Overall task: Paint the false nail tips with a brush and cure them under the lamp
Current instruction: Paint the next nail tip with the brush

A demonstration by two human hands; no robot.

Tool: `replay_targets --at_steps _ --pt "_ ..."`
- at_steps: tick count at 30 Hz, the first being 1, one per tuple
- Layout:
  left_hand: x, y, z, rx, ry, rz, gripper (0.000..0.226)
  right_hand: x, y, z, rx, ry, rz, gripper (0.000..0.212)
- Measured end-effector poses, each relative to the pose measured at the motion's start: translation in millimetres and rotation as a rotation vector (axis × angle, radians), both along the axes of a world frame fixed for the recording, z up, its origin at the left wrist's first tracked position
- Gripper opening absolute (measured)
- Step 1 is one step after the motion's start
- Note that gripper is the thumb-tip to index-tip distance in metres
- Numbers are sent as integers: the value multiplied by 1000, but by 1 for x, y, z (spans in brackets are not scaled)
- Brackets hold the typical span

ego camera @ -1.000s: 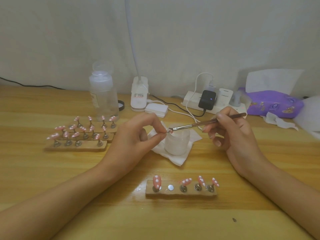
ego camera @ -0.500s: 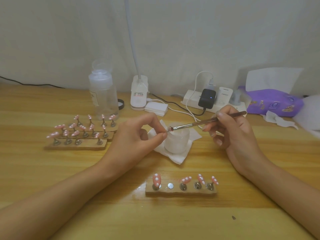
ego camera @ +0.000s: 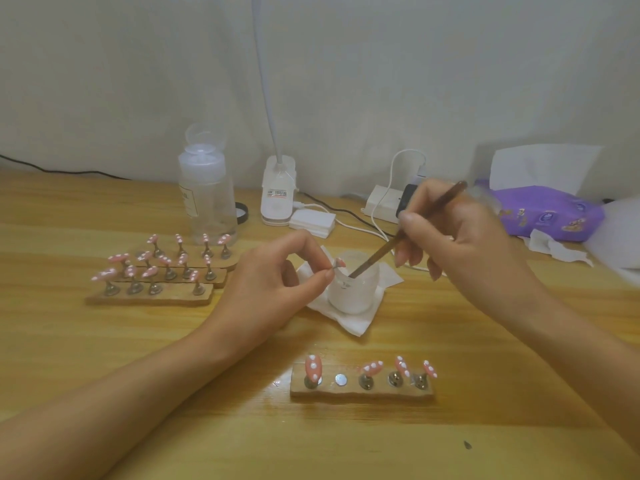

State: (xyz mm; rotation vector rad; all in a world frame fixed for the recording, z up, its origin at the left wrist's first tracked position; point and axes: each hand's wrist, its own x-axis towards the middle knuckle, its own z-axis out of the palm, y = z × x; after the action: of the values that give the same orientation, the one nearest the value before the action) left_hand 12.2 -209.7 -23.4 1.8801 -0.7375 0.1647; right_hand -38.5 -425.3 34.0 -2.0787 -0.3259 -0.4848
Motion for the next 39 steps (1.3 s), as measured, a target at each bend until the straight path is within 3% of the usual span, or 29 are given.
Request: replay_targets --at_steps 4,9,15,24,35,39 --pt "1 -1 0 41 -20 38 14 -2 8 -4 -53 41 18 17" --pt "1 0 1 61 -39 48 12 1 2 -8 91 25 -9 21" --pt "3 0 1 65 -48 49 9 -1 -9 -20 349 -45 -105 28" --pt "3 -1 0 26 -24 35 11 2 -16 -43 772 154 -181 28" --pt "1 0 1 8 -28 30 13 1 -12 -41 740 154 -65 16" --pt "1 0 1 8 -36 26 13 2 -11 -43 679 158 -98 23"
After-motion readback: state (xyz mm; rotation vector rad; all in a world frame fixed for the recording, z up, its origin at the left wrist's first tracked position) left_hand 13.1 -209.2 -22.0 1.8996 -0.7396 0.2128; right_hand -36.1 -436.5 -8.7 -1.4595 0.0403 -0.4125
